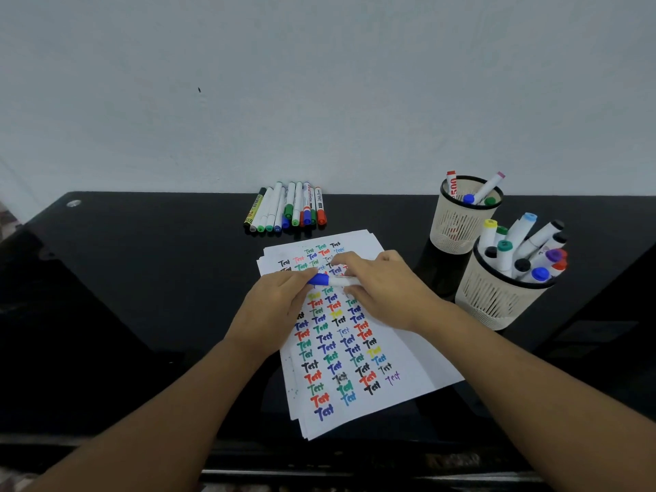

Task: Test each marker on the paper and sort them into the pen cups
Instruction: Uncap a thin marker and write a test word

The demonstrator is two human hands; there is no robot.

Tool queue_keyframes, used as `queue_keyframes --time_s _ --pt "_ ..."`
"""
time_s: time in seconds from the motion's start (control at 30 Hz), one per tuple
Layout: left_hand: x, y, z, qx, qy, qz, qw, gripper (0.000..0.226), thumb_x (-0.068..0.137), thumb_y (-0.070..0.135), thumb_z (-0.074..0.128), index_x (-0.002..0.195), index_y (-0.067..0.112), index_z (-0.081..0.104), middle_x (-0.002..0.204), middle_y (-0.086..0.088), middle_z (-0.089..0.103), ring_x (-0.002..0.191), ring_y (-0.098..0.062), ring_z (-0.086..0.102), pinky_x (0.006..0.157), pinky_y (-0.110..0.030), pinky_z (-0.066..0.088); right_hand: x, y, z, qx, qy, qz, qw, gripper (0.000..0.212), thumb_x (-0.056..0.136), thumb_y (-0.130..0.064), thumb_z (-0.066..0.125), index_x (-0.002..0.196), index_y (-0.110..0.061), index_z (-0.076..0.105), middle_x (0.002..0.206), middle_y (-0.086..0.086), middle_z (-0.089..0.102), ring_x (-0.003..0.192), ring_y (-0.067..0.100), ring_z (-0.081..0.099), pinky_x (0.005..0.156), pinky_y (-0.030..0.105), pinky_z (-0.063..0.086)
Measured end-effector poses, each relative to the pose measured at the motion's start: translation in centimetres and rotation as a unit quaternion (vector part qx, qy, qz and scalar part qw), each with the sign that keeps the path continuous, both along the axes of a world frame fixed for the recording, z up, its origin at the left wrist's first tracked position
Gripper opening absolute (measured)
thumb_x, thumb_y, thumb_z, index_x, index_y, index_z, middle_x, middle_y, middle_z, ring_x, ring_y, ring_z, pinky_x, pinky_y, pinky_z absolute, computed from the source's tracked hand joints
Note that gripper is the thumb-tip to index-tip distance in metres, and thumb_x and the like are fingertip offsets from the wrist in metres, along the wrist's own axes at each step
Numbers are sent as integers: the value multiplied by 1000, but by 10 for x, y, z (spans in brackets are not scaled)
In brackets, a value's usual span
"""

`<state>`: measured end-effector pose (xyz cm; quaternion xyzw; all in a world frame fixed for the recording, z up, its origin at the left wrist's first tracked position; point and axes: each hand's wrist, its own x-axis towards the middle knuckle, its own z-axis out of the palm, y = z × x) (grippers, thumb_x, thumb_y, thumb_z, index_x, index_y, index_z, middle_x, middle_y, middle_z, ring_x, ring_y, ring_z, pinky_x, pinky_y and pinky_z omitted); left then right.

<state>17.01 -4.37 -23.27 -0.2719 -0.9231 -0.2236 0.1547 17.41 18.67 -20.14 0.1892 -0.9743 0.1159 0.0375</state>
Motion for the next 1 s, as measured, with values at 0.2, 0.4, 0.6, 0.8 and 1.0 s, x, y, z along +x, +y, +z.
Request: queue_keyframes --time_s 0.2,0.4,0.6,0.8,1.0 --pt "3 2 4 2 3 -5 1000 40 101 19 61 141 16 59 122 -6 71 108 -24 66 88 -24 42 4 -5 6 -3 -23 24 999 52 108 -44 47 154 -38 23 136 -7 64 111 17 60 108 35 33" --pt "-4 3 0 2 -121 84 989 74 97 60 54 160 30 28 151 2 48 138 -16 42 109 -31 35 1 -10 4 -49 -23 -6 999 54 111 -37 35 160 -46 12 127 -2 54 86 16 62 73 37 58" --pt "-10 3 -4 -12 -94 72 993 67 92 65 57 145 24 55 151 4 51 140 -12 40 115 -33 32 3 -3 5 -92 -44 -36 994 52 109 -37 37 155 -56 21 104 -7 60 80 12 59 73 40 58" --pt "-10 3 -3 -26 -102 74 992 69 91 68 55 144 25 57 152 4 50 142 -13 39 117 -36 32 11 -3 4 -127 -64 -40 989 51 107 -33 45 152 -50 29 88 -4 67 63 15 61 54 39 52" --pt "-11 3 -2 -32 -118 80 989 70 90 71 55 145 27 56 153 7 48 142 -12 36 117 -35 31 12 -7 8 -245 -85 -62 964 39 113 -26 35 144 -50 39 111 -7 67 87 16 67 74 40 58"
